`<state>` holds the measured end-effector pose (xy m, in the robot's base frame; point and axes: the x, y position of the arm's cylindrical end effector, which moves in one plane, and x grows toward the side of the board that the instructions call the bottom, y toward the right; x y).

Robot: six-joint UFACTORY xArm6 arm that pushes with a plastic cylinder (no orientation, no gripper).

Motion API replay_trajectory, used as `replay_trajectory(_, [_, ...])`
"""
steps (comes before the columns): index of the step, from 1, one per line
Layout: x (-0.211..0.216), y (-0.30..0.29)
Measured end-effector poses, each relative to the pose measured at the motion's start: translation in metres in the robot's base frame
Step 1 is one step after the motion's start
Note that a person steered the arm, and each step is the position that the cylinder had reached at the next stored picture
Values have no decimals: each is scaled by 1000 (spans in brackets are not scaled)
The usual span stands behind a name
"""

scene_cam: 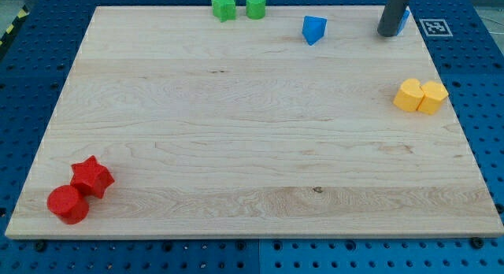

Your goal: Place the arm below the blue triangle

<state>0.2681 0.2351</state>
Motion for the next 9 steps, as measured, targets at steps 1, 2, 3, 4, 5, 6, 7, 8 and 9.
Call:
replay_trajectory(1, [0, 2])
replay_trajectory(2, [0, 2])
replay_trajectory(3, [8, 1])
replay_trajectory(4, [23, -12])
replay_trajectory(5, [29, -33])
replay_trajectory(6, [30, -59])
replay_trajectory(7, [44, -78])
replay_trajectory(8, [57, -108])
replay_trajectory(9, [56, -152])
